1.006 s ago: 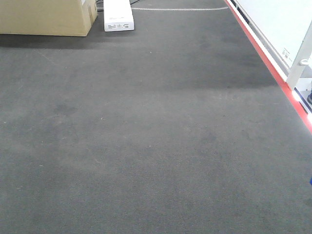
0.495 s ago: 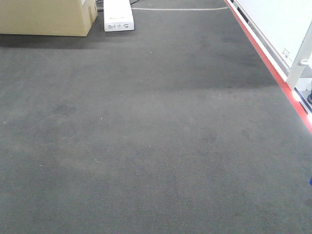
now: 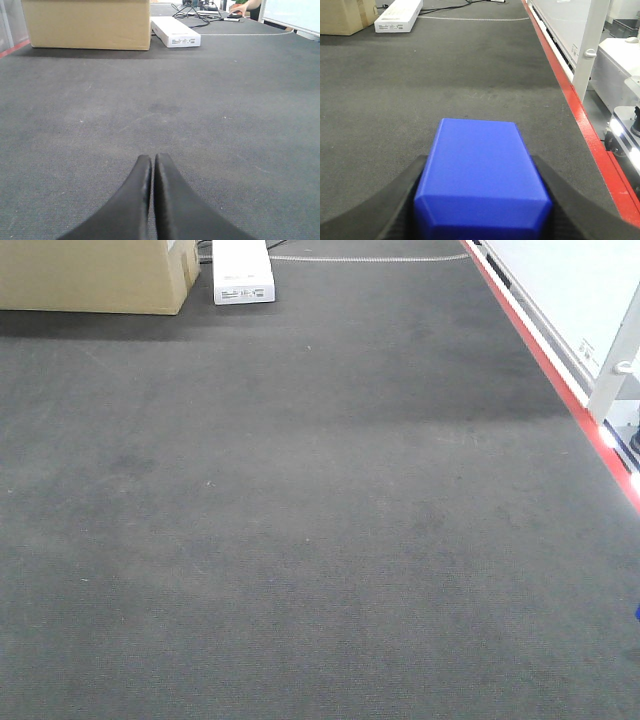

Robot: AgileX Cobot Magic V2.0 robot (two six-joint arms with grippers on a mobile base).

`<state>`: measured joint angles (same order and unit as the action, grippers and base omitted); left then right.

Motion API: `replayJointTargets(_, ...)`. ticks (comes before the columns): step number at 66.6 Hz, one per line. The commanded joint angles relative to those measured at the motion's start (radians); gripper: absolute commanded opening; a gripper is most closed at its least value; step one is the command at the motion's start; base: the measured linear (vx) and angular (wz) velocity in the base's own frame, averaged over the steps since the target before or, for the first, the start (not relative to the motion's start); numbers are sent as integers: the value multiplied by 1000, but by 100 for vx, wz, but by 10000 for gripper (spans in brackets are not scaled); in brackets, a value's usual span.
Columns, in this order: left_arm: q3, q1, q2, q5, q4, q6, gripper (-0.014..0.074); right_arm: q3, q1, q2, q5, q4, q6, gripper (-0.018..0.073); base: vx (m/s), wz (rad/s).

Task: Pour parts from conveyor to right shelf
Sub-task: 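Drive the base away from the conveyor holding the block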

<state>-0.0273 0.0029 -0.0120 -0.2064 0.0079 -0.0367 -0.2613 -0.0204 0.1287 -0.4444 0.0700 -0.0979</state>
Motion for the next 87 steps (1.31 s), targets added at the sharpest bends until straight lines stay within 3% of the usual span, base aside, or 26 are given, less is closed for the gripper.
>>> replayJointTargets(1, 19, -5, -11, 79, -8, -8, -6, -27, 1, 9, 77, 0, -6, -5, 0, 0)
replayJointTargets(52, 19, -5, -11, 79, -8, -8, -6, -27, 1, 9, 64, 0, -6, -5, -2, 2)
replayJointTargets(87, 19, -5, -11, 80, -8, -8, -6, -27, 1, 9, 65, 0, -6, -5, -26, -9)
